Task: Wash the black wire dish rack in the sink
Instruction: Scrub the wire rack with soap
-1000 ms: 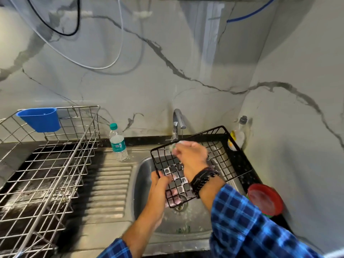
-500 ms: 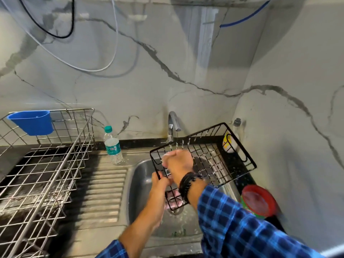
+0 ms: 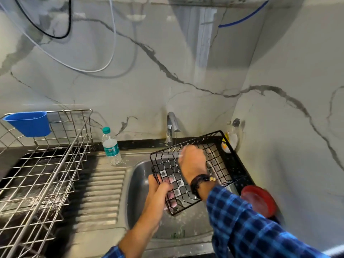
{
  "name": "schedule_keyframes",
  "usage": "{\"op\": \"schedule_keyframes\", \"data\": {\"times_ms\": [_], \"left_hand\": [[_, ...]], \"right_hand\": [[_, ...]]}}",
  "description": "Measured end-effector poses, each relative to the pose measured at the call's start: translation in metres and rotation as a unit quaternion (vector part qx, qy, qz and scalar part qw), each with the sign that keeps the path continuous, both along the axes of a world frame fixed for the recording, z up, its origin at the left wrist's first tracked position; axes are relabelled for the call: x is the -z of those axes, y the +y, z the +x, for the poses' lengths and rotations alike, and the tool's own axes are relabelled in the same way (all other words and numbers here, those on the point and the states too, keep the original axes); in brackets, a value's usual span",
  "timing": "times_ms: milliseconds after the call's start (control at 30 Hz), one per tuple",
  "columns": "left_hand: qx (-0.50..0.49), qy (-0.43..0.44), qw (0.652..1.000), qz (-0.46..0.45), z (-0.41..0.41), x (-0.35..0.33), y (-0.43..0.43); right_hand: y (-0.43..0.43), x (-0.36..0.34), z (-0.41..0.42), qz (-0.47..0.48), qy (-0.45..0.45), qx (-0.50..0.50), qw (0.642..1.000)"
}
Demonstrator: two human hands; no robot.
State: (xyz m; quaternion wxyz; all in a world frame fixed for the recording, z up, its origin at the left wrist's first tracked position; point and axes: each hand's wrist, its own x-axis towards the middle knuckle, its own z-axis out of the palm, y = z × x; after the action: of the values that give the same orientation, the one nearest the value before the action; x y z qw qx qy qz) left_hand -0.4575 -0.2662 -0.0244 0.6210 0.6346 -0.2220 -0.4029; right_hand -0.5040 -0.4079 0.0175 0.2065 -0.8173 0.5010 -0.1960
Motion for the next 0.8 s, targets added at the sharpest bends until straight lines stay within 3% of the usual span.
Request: {"op": "schedule_keyframes", "data": {"times_ms": [100,200,433,600,800], "left_hand": [[-0.002,-0.022,1.0,0.021,0.003,0.003,0.001],[-0.018,-0.027,0.999,-0.006,0.004,-0.001,0.003],[-0.013,-0.03,0.999,-0.027,0.006,-0.009,0.008],[-0.01,-0.047,0.998,-0.046,0.017,-0.017,0.01],[-0.025,-0.197,0.978,-0.058,0.028,-0.037,0.007]], "right_hand": [[0.018,0.011,0.007,0.005,0.01,-0.104,0.994],[0.011,0.008,-0.003,-0.064,0.08,-0.172,0.98],[-0.029,-0.003,-0.041,-0.137,0.186,-0.11,0.967],[-0.043,-0.009,-0.06,-0.234,0.31,-0.103,0.916],[-0.043,0.005,-0.064,-0.25,0.393,-0.229,0.854]]}}
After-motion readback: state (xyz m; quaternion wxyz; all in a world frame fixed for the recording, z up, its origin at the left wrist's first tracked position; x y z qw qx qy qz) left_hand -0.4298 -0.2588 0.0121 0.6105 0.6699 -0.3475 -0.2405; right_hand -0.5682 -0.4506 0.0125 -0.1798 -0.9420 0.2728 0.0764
